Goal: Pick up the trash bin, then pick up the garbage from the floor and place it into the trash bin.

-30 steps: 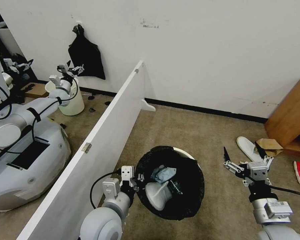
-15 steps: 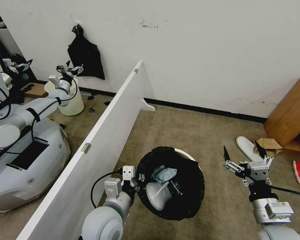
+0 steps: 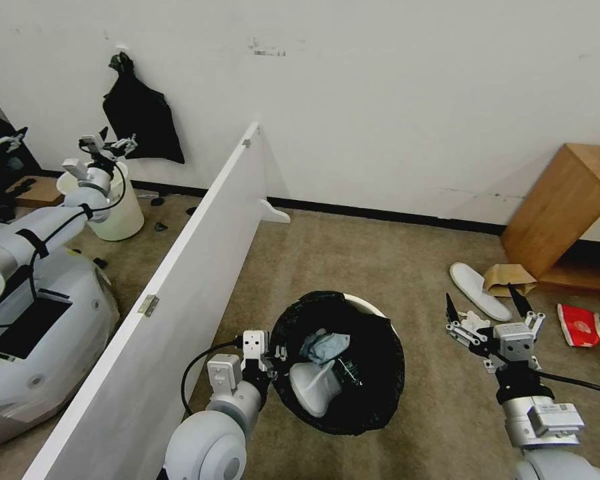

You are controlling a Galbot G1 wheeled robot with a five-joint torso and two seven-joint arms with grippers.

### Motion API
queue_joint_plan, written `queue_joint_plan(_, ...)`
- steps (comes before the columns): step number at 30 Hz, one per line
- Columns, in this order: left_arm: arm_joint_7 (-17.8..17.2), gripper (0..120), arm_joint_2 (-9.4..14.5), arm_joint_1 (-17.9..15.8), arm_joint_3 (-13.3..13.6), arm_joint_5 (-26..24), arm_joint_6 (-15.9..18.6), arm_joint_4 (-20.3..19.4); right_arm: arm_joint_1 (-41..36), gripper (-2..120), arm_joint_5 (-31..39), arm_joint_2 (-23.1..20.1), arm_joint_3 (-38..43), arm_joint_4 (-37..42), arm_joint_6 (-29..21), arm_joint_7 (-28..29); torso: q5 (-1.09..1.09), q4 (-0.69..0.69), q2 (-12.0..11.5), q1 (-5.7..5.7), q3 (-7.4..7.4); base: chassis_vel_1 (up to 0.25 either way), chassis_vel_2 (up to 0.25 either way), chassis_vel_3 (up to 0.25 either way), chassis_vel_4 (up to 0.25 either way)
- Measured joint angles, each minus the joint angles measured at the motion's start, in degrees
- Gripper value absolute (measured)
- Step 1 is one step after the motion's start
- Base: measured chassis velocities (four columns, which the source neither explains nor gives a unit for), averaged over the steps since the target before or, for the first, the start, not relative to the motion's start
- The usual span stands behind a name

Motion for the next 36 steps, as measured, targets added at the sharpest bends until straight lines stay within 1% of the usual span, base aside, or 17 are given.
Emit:
queue_joint_plan(2, 0.0, 2, 0.0, -0.2, 0.0, -0.1, 0.0, 0.2, 0.0, 100, 0.0, 0.0, -0.2, -0.1, 0.0, 0.0, 0.00, -0.02, 0.0, 0.00, 0.00, 0.000, 0.000, 0.000, 0.000)
queue_joint_plan(24, -0.3, 2, -0.4, -1.0, 0.2, -0.2, -0.1, 1.6, 0.6, 100, 1.0, -0.6, -0.9, -1.1, -1.1, 0.2, 0.00, -0.02, 0.0, 0.00, 0.00, -0.002, -0.004, 0.005, 0.002)
queue_joint_plan(32, -0.3, 2, -0.3, -1.2, -0.1, -0.3, -0.1, 1.8, 1.2, 100, 1.5, -0.6, -1.6, -1.8, -1.1, 0.4, 0.01, -0.03, 0.0, 0.01, 0.00, -0.099, -0.077, 0.087, 0.079)
queue_joint_plan(36, -0.4, 2, -0.3, -1.3, -0.4, -0.3, -0.1, 1.9, 1.5, 100, 1.6, -0.6, -1.8, -2.0, -1.4, 0.4, 0.01, -0.02, 0.0, 0.00, 0.00, -0.031, -0.014, 0.016, 0.020)
